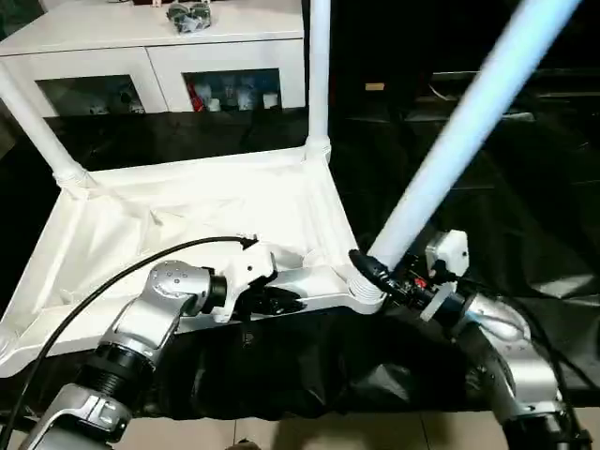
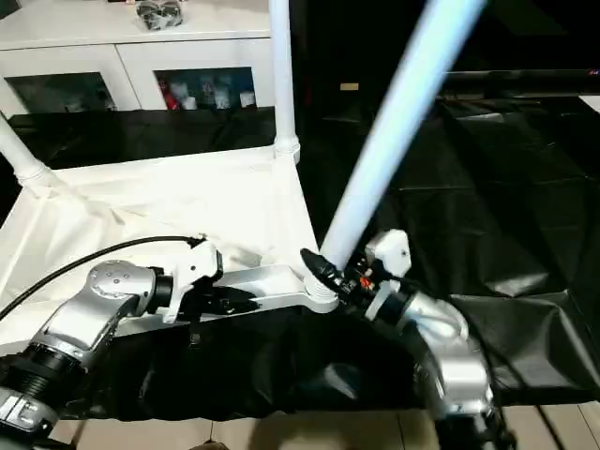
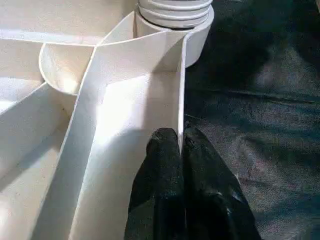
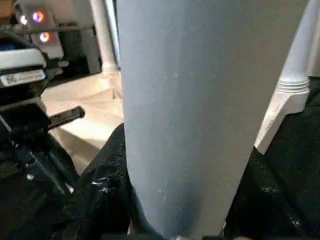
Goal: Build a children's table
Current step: Insert table leg to table base
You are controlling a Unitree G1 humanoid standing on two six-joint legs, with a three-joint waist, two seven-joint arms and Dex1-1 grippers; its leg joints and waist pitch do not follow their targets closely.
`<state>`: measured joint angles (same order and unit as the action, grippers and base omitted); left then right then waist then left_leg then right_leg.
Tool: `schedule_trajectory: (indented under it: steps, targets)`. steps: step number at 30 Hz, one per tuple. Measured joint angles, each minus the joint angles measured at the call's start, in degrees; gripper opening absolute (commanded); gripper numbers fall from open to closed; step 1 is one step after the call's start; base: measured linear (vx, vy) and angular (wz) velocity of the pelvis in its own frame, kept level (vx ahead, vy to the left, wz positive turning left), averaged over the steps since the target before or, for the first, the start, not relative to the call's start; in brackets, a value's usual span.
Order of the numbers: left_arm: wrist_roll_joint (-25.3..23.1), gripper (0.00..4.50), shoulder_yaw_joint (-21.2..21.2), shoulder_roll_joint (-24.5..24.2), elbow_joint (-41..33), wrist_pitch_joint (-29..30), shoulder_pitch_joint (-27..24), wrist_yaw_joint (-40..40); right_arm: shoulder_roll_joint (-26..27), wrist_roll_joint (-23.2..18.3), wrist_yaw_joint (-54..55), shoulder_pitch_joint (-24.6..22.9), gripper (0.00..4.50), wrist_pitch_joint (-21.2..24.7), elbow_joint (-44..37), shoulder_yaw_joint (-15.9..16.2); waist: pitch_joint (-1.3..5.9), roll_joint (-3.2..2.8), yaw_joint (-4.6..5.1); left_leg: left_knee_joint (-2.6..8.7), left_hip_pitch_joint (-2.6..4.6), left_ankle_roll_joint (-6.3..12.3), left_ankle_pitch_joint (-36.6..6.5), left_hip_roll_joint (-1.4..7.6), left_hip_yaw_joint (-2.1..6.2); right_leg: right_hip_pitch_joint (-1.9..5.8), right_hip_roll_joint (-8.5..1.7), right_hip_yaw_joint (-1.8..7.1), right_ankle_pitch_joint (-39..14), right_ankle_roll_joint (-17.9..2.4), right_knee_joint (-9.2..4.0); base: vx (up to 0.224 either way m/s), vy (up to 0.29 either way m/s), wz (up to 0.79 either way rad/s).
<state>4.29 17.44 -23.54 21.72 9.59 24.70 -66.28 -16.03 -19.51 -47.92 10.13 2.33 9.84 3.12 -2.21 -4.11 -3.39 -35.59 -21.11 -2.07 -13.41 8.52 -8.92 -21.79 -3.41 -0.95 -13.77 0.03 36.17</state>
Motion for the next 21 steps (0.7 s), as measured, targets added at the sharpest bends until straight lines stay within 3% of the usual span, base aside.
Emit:
schedule_trajectory:
  steps: [10, 21]
  targets:
    - [0.0, 0.0, 0.0, -1.4, -1.2, 0.1, -0.5, -1.4, -4.4, 1.2, -6.8, 3.7, 1.88, 3.8, 0.7, 2.9, 0.05, 0.43, 0.04, 0.06, 0.0, 0.01, 0.0, 0.05, -0.03, -0.04, 0.02, -0.02, 0.0, 0.0, -0.02, 0.0, 0.0, 0.0]
    - [0.0, 0.0, 0.9, -4.5, -3.4, -0.2, -0.9, -5.1, -6.2, 1.5, -14.4, 5.6, 1.88, 3.8, 1.8, 6.0, -0.39, 1.56, -0.01, 0.16, 0.06, -0.02, 0.0, 0.14, -0.08, -0.03, 0.04, -0.04, 0.0, 0.0, -0.03, 0.0, 0.0, 0.0]
